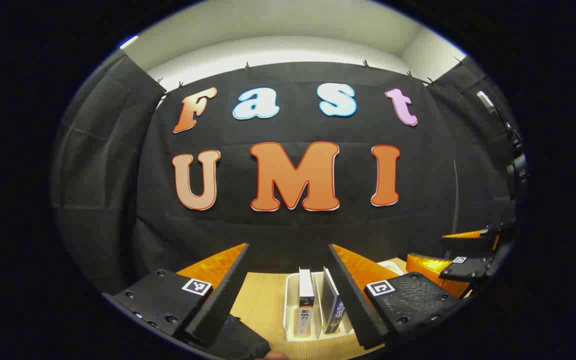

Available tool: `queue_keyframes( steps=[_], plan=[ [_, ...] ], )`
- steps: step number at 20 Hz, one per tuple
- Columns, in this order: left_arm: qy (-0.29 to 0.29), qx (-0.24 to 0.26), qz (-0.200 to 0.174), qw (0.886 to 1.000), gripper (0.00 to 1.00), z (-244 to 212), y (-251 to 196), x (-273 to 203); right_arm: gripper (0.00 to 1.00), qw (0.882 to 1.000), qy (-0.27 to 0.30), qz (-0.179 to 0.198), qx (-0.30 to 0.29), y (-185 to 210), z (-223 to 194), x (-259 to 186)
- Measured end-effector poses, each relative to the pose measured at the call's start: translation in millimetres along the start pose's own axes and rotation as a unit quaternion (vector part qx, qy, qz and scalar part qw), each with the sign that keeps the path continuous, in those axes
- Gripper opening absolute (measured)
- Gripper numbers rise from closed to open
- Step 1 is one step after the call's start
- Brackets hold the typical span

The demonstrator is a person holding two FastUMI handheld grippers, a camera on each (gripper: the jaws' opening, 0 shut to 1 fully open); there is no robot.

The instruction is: Open the schoolbag, grab two books from the bookshelf and put them into the schoolbag.

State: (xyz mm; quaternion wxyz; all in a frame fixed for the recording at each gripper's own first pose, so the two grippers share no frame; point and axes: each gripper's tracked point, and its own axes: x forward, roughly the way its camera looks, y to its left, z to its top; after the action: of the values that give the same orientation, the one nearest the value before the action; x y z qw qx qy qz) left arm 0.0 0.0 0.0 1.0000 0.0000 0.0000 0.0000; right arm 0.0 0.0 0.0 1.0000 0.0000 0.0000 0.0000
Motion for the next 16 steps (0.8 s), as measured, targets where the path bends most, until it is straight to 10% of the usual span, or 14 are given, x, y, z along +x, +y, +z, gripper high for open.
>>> queue_keyframes(
  steps=[16],
  plan=[
    [0.018, 0.014, -0.005, 1.0, 0.97, -5.4, 4.6, 0.7, 0.98, 0.998, -0.023, 0.06, -0.001, 26.0, 20.1, 3.4]
  ],
)
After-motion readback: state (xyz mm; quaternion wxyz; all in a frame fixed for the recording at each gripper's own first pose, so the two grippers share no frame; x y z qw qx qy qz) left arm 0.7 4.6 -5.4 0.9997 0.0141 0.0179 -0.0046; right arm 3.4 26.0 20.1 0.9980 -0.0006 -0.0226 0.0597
